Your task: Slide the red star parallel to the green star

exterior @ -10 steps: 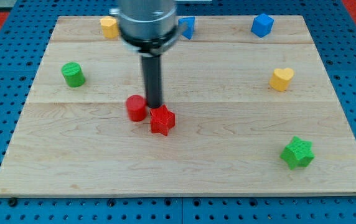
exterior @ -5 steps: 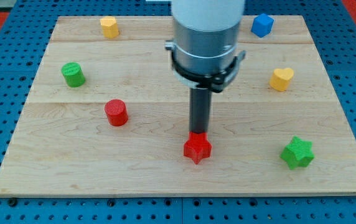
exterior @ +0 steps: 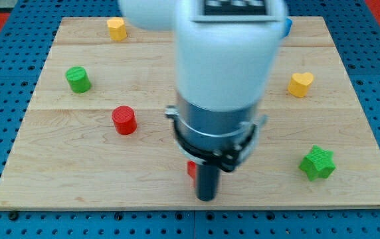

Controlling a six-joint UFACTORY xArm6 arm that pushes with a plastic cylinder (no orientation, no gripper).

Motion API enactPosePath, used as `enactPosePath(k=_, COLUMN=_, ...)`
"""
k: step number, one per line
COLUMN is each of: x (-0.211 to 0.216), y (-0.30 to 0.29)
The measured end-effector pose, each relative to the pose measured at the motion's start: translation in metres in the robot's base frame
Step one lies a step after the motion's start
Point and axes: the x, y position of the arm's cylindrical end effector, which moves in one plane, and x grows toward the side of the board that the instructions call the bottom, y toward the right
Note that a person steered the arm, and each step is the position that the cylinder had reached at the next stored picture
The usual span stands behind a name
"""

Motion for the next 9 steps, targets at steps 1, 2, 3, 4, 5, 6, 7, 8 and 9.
enactPosePath(k=1, x=-0.006, y=-0.005)
enactPosePath(k=2, x=-0.007, y=0.067)
enactPosePath(k=3, x=-0.031, y=0.067)
enactPosePath(k=4, x=-0.020, y=0.009)
enactPosePath(k=5, x=-0.020, y=0.001)
enactPosePath(k=6, x=-0.053, y=0.041)
enactPosePath(k=7, x=-0.092, y=-0.033)
enactPosePath(k=8, x=-0.111, y=-0.088)
enactPosePath(k=9, x=-0.134, y=-0.097)
